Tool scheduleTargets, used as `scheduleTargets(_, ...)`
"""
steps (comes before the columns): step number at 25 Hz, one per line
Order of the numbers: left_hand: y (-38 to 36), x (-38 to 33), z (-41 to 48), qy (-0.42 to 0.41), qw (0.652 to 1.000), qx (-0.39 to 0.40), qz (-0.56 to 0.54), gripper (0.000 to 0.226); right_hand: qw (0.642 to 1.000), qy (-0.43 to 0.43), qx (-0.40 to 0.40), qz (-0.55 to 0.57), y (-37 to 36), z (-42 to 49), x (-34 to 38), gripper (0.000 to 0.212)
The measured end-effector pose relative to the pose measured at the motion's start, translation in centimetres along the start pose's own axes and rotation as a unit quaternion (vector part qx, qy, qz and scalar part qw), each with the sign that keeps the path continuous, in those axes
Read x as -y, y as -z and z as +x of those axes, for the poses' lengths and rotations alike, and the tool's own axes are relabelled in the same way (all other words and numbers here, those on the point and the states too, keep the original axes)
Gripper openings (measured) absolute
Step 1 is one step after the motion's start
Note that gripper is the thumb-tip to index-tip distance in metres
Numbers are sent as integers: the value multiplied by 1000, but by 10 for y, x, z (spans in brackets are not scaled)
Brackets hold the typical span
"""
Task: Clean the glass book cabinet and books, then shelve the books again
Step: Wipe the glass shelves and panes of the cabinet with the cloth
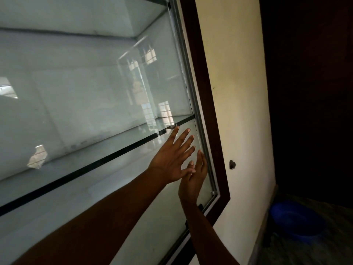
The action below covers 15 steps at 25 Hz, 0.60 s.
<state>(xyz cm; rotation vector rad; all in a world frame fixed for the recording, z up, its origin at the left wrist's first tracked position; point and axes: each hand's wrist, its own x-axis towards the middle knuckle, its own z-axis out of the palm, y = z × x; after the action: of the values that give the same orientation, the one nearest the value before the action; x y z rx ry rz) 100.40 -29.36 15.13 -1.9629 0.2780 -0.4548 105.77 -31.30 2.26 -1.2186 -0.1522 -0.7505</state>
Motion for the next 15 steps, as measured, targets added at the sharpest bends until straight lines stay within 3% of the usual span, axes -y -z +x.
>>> scheduleTargets(3,-3,-1,5,2,1000,-1,-30,76,996,-36,77,11,12,11,2,48)
scheduleTargets(6,11,-4,-4,22,987,-29,-157,69,977,6,200,-80,49,2,15,54)
scheduleTargets(9,50,-16,-57,147,911,-74,-379,58,942,51,302,-137,93,-32,38,45)
scheduleTargets(12,83,-45,-155,267,862,-120,-415,48,893,188,385,-138,120,-59,73,42)
scheduleTargets(15,105,-67,-257,370,847,-133,-359,48,819,302,481,-87,121,-75,122,37)
